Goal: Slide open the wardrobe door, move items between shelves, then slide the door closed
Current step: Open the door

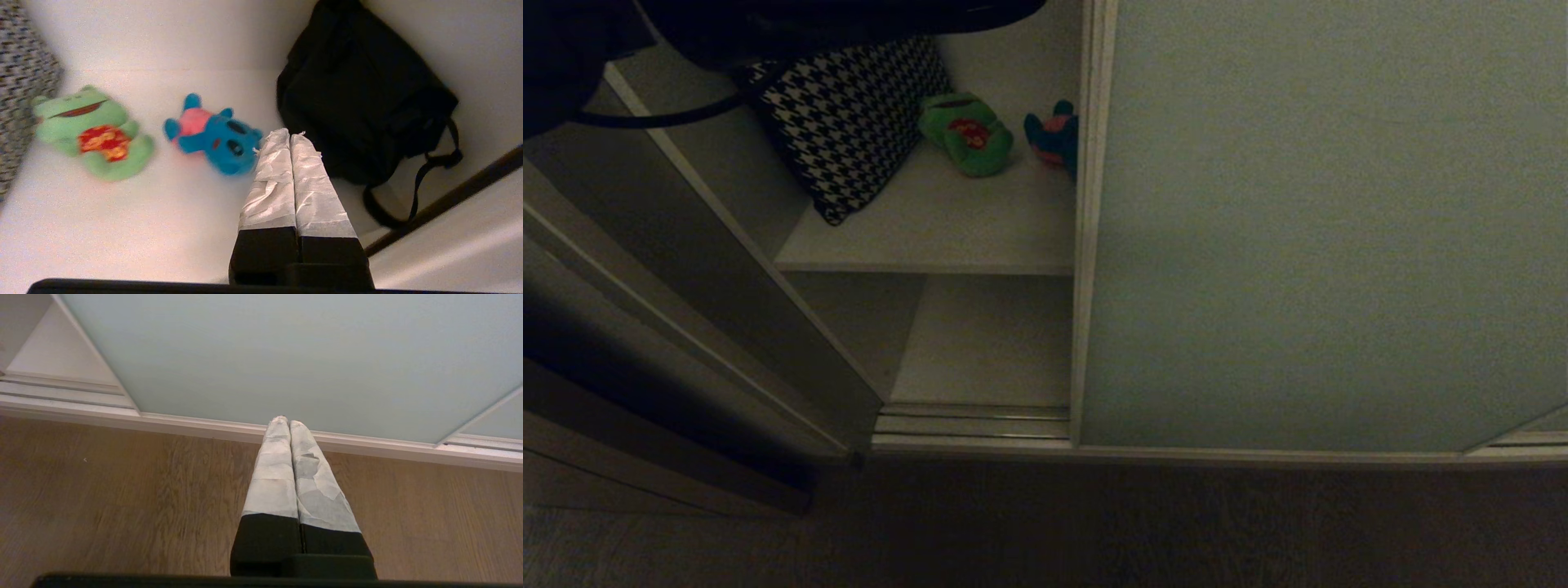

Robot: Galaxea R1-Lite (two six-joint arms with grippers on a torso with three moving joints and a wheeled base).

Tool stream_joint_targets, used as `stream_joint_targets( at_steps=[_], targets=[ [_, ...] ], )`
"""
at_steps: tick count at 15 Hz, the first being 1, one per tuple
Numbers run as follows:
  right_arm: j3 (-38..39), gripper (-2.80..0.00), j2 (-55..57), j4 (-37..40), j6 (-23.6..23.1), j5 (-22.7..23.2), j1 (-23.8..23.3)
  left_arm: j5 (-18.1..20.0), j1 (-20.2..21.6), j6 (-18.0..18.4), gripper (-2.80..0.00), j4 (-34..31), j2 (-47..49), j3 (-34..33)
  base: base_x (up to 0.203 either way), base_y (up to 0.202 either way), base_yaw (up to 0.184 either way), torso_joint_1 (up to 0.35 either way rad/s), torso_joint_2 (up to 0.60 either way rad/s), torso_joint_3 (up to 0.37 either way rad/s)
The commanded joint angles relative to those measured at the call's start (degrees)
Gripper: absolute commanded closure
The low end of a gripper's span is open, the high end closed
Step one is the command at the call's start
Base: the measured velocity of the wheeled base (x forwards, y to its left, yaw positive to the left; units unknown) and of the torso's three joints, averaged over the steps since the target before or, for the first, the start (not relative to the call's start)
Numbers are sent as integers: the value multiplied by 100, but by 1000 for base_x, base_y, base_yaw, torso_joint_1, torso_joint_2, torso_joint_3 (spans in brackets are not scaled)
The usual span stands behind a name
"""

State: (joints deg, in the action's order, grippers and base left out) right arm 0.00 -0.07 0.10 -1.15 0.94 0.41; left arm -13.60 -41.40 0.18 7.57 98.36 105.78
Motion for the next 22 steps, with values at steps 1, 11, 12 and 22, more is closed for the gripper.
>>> stream_joint_targets(
  at_steps=[1,11,12,22],
  targets=[
    [0,0,-10,-1,0,3,-3,-93,-156,6,0,5,525,349,0,0,0,0,0,0],
    [0,0,-10,-1,0,3,2,-215,-897,208,0,412,1160,499,0,0,0,0,0,0],
    [0,0,-10,-1,-8,3,2,-306,-889,193,0,525,1118,496,0,0,0,0,0,0],
    [0,0,-10,-1,-8,3,2,-258,-1223,160,0,811,1453,498,0,0,0,0,0,0]
  ],
)
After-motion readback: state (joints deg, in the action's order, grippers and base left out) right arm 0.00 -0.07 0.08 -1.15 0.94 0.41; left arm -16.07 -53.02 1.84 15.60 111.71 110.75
